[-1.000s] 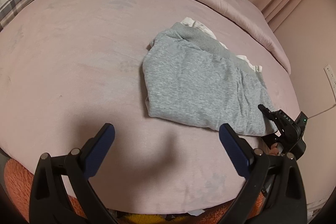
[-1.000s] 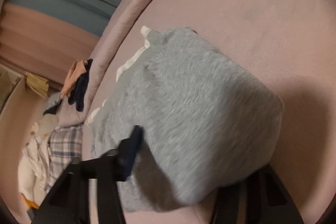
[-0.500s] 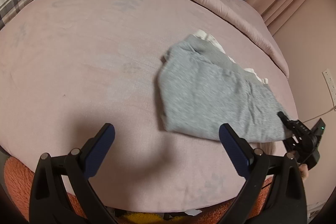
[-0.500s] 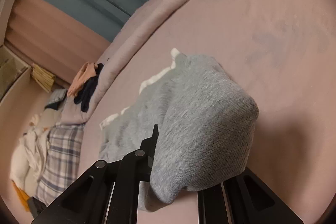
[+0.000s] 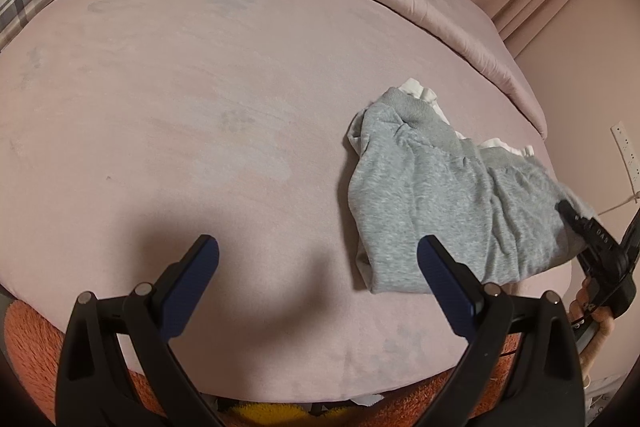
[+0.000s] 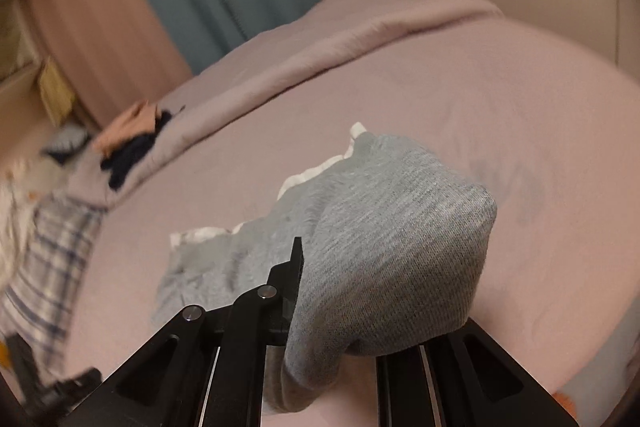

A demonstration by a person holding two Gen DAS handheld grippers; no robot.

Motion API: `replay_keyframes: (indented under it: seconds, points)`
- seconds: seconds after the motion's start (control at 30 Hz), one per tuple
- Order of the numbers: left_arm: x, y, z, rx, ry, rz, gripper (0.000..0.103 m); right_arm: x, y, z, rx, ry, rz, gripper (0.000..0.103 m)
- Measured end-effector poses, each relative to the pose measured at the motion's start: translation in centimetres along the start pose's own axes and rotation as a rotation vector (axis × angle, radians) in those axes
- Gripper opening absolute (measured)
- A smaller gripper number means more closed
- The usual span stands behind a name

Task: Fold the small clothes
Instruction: 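Lift the held side and fold it over the bundle with the right gripper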

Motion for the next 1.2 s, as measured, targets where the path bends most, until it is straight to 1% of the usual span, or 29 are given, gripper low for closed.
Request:
replay_keyframes:
  seconds: [0.13, 0.27, 0.37, 0.53, 0.73, 0.87, 1.03, 1.2]
  points:
    - [0.2, 0.0, -0.2, -0.005, -0.002, 0.001, 0.100, 0.1, -0.1, 3.0, -0.024, 0.093, -0.002, 0.014]
    - [0.1, -0.2, -0.3, -0.008, -0.001, 0.008, 0.100, 1.0, -0.3, 5.9, -0.051, 0.193, 0.016, 0.014]
    - [0.0, -0.3, -0.2, -0.010, -0.002, 0.012, 0.100, 1.9, -0.7, 7.8, -0.052, 0.268, 0.019, 0.014]
    - [-0.2, -0.2, -0.1, -0.013, -0.005, 0.012, 0.100, 3.5, -1.9, 10.0, -0.066, 0.337, 0.065, 0.014]
    - [-0.1, -0.5, 0.1, -0.012, 0.006, 0.014, 0.100, 5.9, -2.8, 11.6, -0.071, 0.405, 0.126, 0.014]
    - [0.0, -0.4, 0.1, -0.009, 0.007, 0.015, 0.100, 8.3, -4.8, 12.7, -0.031, 0.465, 0.185, 0.014]
    - [0.0, -0.5, 0.3, -0.019, 0.003, 0.022, 0.100, 11.0, -6.1, 13.6, 0.010, 0.540, 0.221, 0.014]
    - [0.2, -0.6, 0.4, -0.018, 0.004, 0.018, 0.100, 13.0, -7.6, 13.3, 0.010, 0.560, 0.300, 0.016]
Point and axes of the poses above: each gripper's, at about its wrist camera, not at the fingertips, and y roughly against the way its jaws point, z to its left, x to its underside, the point moved 2 cm from there along -y, roughly the way its jaws point, and after that the axes turned 14 degrees about -y, right-handed, at the moved point
